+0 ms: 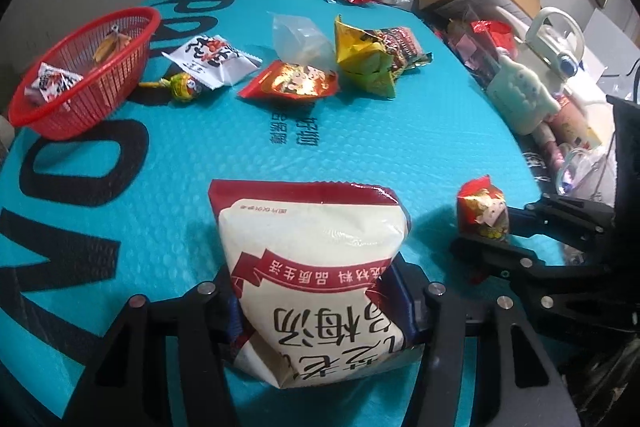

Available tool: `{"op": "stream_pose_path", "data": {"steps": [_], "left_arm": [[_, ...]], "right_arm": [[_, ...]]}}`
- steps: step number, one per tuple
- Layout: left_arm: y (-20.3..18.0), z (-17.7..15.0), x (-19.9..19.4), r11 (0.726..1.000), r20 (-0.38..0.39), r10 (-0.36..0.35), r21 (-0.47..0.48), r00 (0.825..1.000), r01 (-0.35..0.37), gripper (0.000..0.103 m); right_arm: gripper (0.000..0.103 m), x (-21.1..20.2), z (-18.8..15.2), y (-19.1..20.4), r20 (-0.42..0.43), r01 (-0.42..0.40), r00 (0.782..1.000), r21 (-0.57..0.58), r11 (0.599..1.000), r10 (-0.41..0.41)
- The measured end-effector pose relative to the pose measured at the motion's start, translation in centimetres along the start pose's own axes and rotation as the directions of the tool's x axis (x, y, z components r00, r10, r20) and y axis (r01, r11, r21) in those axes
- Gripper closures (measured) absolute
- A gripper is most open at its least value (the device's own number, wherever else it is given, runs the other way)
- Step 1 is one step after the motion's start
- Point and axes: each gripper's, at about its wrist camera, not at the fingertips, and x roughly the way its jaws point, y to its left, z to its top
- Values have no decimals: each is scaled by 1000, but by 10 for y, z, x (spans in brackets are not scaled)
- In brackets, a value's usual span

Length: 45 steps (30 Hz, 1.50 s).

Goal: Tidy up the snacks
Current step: 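Grasp the white red-banded bag with the left tool while the right tool lifts the red bag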

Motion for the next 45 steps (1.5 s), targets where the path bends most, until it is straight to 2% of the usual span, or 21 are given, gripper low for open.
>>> {"op": "stream_pose_path", "data": {"steps": [3, 9, 21, 30, 35, 40, 45], "left_arm": [[0, -3, -6, 999, 7, -22, -23, 1000, 22, 47], [-4, -7, -19, 999, 34, -20, -29, 999, 21, 47], [-8, -8, -66, 999, 142, -6, -31, 990, 11, 47], [-2, -3, -110, 999, 250, 27, -46, 968, -16, 47], [4, 2, -129, 998, 289, 34, -63, 957, -16, 47], [9, 11, -148, 998, 326, 23, -67, 945, -1, 47], [12, 23, -172, 998, 383, 55, -54, 922, -37, 47]], "right_arm": [[70, -3, -1, 2, 8, -8, 1000, -3, 1000, 8], [70, -12, -3, 9, 26, -19, 999, -11, 1000, 20], [70, -40, 4, 31, 95, -56, 993, -75, 996, 63], [70, -65, 28, 54, 171, -93, 978, -169, 981, 123], [70, -80, 46, 67, 186, -175, 959, -201, 964, 213], [70, -96, 64, 79, 221, -186, 946, -233, 954, 239], [70, -110, 85, 91, 262, -164, 935, -277, 947, 238]]}}
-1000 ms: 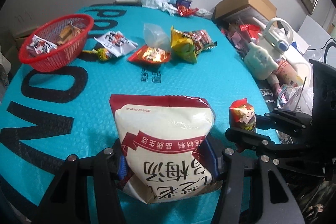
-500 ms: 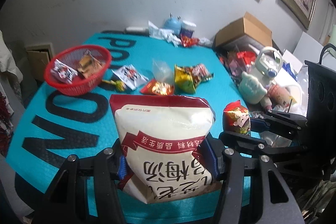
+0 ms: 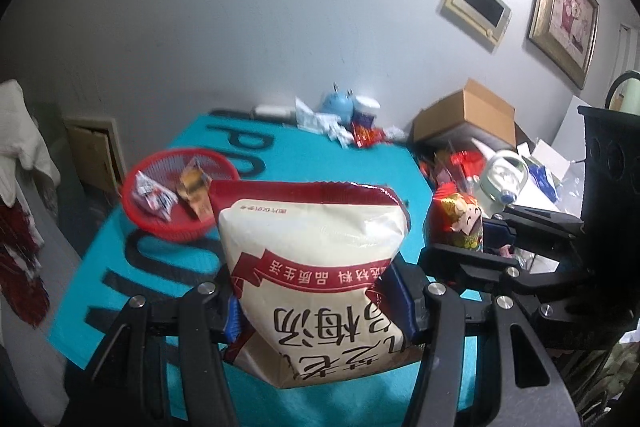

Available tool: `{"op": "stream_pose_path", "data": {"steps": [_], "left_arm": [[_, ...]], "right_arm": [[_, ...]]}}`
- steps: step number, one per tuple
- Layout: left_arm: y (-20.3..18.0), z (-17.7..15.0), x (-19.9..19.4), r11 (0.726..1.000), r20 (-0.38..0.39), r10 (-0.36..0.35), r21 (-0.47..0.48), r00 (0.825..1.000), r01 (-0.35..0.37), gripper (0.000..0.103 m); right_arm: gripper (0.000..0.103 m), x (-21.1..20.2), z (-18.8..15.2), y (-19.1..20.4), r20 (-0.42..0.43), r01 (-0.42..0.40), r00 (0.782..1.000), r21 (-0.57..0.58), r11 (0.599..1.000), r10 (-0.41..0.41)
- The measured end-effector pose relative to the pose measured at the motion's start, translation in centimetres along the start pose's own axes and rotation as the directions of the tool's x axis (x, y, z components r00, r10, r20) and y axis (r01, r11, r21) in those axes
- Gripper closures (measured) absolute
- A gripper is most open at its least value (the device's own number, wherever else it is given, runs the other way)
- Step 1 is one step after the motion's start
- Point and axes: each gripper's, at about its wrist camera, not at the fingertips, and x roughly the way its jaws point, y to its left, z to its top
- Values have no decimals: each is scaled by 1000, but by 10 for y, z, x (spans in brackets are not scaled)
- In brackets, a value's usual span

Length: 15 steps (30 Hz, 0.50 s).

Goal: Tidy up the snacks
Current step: 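Grasp the white red-banded bag with the left tool while the right tool lifts the red bag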

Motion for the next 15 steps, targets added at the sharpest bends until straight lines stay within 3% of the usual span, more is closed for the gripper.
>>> {"op": "stream_pose_path", "data": {"steps": [8, 15], "left_arm": [[13, 35, -19, 996, 94, 78, 42, 992, -82, 47], [33, 61, -16, 992, 124, 104, 59, 987, -112, 47]], "right_arm": [[70, 9, 39, 7, 56, 3, 998, -74, 997, 1], [70, 30, 66, 9, 75, -11, 997, -103, 995, 19]]}}
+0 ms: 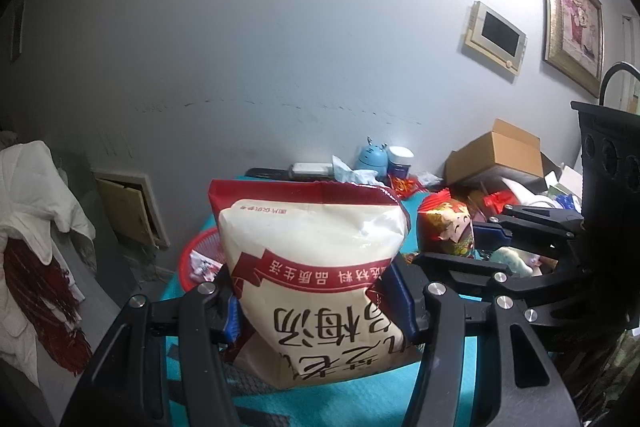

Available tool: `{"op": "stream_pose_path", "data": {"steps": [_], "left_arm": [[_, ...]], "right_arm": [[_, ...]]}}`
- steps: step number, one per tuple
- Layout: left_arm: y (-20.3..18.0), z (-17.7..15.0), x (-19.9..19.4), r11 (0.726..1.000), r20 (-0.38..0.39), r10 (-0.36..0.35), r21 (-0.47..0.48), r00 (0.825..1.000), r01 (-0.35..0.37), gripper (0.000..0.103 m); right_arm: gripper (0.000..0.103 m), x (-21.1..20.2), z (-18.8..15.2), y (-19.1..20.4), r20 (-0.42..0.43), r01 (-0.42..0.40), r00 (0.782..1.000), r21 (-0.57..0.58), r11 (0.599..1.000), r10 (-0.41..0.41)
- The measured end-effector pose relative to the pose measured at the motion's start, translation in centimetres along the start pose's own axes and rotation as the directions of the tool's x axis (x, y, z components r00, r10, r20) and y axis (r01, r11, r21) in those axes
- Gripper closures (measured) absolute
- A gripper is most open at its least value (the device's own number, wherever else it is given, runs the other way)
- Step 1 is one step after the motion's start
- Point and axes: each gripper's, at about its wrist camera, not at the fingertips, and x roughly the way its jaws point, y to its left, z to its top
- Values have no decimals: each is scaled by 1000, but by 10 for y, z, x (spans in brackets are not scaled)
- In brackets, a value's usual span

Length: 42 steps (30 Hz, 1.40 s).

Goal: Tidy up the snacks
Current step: 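Grasp the white red-banded bag with the left tool while the right tool lifts the red bag, then open both tools over the red basket, dropping the white and red bags in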

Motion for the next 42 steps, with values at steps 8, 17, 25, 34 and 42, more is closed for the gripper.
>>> {"op": "stream_pose_path", "data": {"steps": [8, 17, 25, 34, 42], "left_arm": [[31, 22, 23, 999, 15, 47, 6, 999, -47, 47], [66, 40, 53, 994, 24, 108, -6, 994, -108, 47], [93, 43, 84, 985, -11, 172, -14, 985, -172, 47], [116, 22, 128, 979, -125, 196, -38, 972, -203, 47], [122, 0, 166, 976, -232, 187, -63, 955, -207, 47]], "right_arm": [[70, 41, 23, -6, 2, -10, 1000, -18, 1000, 10], [70, 87, 42, -16, 7, 19, 1000, -11, 1000, -19], [70, 131, 49, -32, -7, 1, 1000, 28, 1000, -1], [70, 184, 31, -39, -99, -14, 995, 48, 999, 19], [70, 215, 11, -50, -198, -12, 980, 57, 998, 23]]}}
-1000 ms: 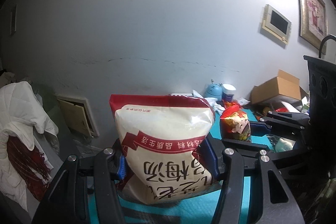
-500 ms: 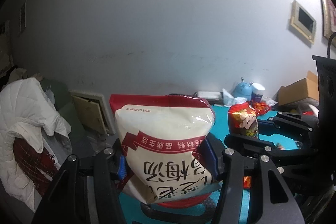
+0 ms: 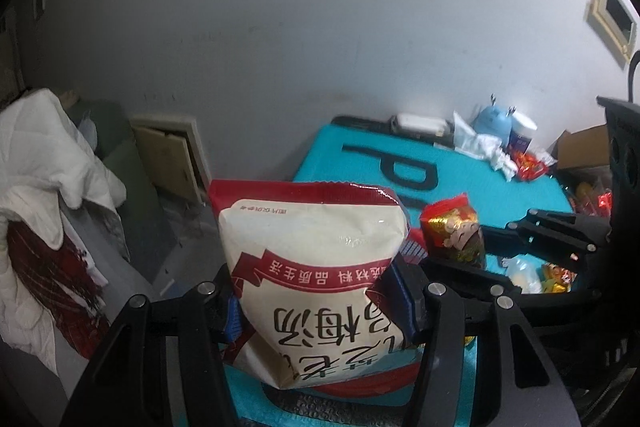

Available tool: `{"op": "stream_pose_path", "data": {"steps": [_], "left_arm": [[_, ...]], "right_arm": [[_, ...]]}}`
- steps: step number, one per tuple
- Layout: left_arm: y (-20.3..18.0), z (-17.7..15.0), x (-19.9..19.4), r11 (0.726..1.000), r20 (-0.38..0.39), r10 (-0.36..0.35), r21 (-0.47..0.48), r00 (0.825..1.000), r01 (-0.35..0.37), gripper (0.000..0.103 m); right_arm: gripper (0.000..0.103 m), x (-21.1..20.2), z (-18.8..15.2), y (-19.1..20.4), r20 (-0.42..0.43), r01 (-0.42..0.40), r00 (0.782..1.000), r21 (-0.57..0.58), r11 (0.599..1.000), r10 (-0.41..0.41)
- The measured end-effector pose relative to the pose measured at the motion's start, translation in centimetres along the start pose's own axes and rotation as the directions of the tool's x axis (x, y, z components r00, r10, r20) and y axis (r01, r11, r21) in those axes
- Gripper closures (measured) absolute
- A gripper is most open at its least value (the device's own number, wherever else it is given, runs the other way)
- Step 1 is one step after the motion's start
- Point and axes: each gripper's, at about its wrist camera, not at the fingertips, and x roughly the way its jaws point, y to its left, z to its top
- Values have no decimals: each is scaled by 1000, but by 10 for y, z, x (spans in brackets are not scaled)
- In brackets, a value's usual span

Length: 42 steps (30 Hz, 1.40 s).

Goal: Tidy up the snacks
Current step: 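Open both tools over the red basket, dropping the white and red bags in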

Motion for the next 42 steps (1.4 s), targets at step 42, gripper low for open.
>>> {"op": "stream_pose_path", "data": {"steps": [42], "left_arm": [[-24, 1, -34, 994, -8, 105, 24, 994, -105, 33]], "right_arm": [[47, -44, -3, -5, -17, 124, 992, -28, 992, -124]]}}
